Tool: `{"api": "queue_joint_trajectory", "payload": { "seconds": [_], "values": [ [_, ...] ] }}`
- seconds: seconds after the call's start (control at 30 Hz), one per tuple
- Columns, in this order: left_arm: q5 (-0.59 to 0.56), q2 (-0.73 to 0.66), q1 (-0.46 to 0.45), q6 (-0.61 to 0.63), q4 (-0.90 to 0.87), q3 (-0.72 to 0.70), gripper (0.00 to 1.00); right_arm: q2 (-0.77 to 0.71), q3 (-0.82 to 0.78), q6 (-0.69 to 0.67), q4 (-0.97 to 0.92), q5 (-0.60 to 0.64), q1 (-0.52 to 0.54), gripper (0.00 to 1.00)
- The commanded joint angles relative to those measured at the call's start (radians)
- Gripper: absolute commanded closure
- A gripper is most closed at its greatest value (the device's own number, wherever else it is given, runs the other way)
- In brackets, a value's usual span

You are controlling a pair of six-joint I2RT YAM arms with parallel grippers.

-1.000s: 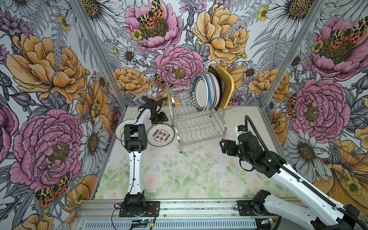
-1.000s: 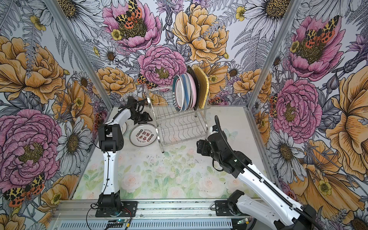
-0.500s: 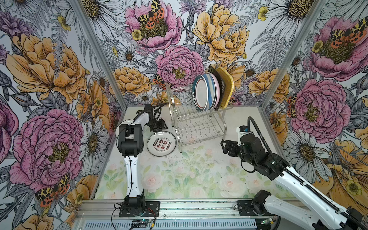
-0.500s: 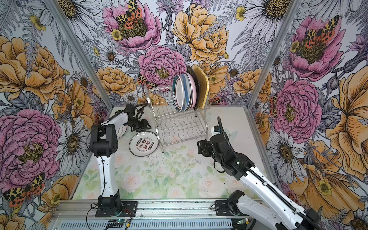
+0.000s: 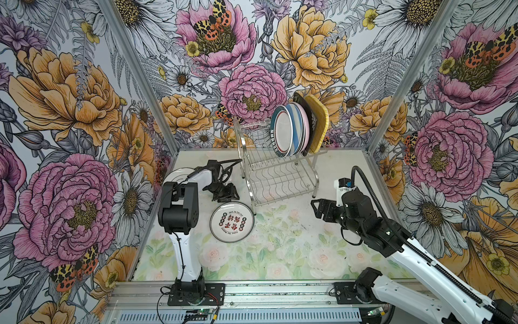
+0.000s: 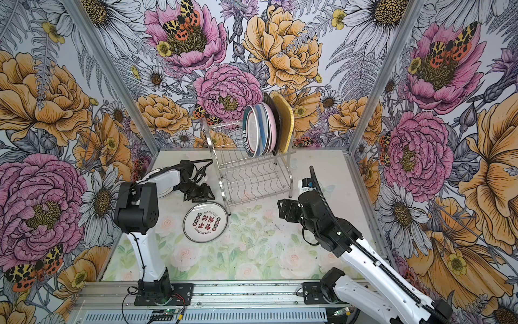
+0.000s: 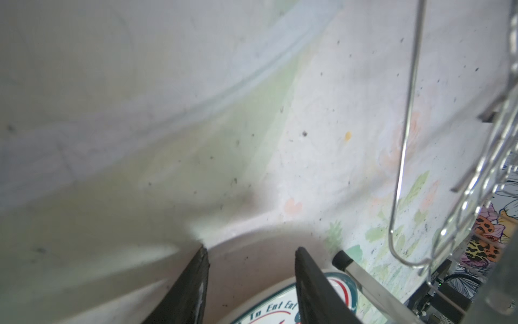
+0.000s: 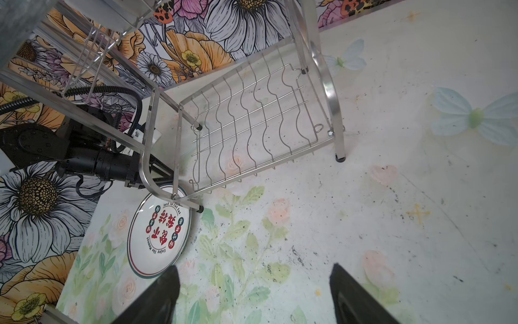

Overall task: Load plates into a dish rack
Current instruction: Move the plate to the bottom-center of the table.

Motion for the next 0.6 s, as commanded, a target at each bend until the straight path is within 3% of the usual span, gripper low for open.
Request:
{"api": "queue_joint_trajectory", "payload": {
  "seconds": [0.0,0.4,0.5,0.57],
  "values": [
    [-0.062,-0.039,-0.013,0.004,-0.04,-0.079,0.49,-0.014,-0.008,-0.011,0.014,-0.015,-0.006,0.15],
    [-0.087,-0.25,-0.036,-0.091,-0.017,-0.298,0.48,-0.019,-0.016,-0.027,0.019,-0.033,-0.006,0.15],
    [-0.101,-0.336,-0.037,-0.147,0.006,-0.335,0.38,-0.015,-0.015,-0.031,0.021,-0.044,-0.007,0.15],
    [-0.133,-0.403,-0.041,-0.197,0.031,-0.369,0.23,-0.007,-0.016,-0.036,0.022,-0.054,-0.007,0.15]
  ]
}}
